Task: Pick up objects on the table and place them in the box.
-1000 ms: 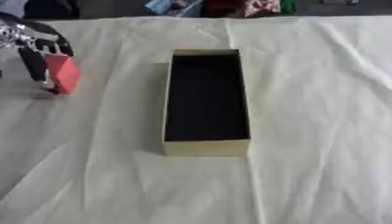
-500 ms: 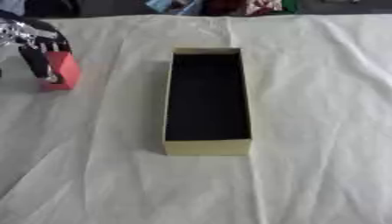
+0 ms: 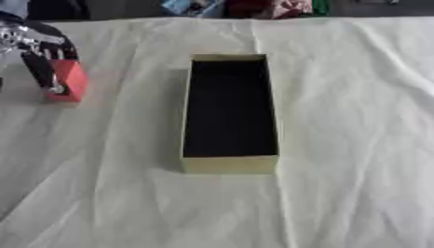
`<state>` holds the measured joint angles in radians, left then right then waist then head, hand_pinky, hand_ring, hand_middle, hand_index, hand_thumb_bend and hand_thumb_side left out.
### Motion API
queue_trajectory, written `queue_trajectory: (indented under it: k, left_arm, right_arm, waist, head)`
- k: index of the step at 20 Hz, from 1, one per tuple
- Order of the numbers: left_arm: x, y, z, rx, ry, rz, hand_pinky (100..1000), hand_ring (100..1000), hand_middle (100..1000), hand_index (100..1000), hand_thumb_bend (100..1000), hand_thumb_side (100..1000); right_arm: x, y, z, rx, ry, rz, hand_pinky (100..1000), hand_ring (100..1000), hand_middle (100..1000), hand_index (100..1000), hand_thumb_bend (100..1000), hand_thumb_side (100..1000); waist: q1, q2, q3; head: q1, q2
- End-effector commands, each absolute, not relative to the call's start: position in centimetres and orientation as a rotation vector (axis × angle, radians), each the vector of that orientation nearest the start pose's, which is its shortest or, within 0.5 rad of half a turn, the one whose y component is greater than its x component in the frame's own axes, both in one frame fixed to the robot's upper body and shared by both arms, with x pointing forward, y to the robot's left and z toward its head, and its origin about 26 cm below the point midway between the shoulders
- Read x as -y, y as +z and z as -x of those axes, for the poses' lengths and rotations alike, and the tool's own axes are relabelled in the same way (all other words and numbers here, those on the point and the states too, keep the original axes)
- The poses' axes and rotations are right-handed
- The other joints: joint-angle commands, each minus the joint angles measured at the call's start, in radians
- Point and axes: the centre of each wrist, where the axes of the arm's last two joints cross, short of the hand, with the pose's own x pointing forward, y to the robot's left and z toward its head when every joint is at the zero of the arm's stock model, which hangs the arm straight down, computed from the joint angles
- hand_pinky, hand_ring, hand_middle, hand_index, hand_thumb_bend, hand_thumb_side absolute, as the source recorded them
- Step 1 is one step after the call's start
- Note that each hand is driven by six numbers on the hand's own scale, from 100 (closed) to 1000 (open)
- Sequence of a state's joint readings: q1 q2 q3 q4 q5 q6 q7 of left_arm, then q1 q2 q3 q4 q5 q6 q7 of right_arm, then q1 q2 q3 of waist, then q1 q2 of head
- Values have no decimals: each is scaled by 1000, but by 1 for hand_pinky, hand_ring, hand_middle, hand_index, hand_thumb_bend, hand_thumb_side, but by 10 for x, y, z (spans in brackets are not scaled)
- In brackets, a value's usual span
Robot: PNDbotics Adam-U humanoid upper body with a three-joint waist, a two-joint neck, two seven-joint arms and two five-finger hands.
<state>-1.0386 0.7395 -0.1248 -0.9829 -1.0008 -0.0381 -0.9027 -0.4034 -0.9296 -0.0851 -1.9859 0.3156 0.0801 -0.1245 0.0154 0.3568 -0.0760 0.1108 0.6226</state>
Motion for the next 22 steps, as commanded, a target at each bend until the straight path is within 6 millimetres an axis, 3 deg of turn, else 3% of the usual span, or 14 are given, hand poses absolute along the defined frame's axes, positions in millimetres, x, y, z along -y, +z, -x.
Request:
queue_trajectory:
  k: [1,6,14,22]
  left_arm:
    - [-372,335,-446,818,-1464,-1071,742,723,683,720,405,100]
    - [-368,342,-444,849,-1455,-1120,719,699,659,699,346,100]
    - [-350,355,-441,883,-1492,-1194,703,679,630,682,335,100]
    - [-289,378,-434,1023,-1637,-1233,694,679,630,680,306,100]
  right_arm:
    - [337,326,-280,-2980,-1126,-1685,875,866,874,847,100,457]
    - [338,325,-280,-2985,-1128,-1690,876,866,874,847,100,456]
    - [340,326,-279,-2989,-1127,-1693,876,866,874,847,100,453]
    - [340,327,-279,-2991,-1128,-1677,875,866,874,847,100,449]
  waist:
    - [-17,-10,3]
    - [-15,-21,9]
    - [-8,-45,5]
    - [-6,-66,3]
  head:
    - [-2,-5]
    - [-3,2]
    - [-12,12]
    - [-22,24]
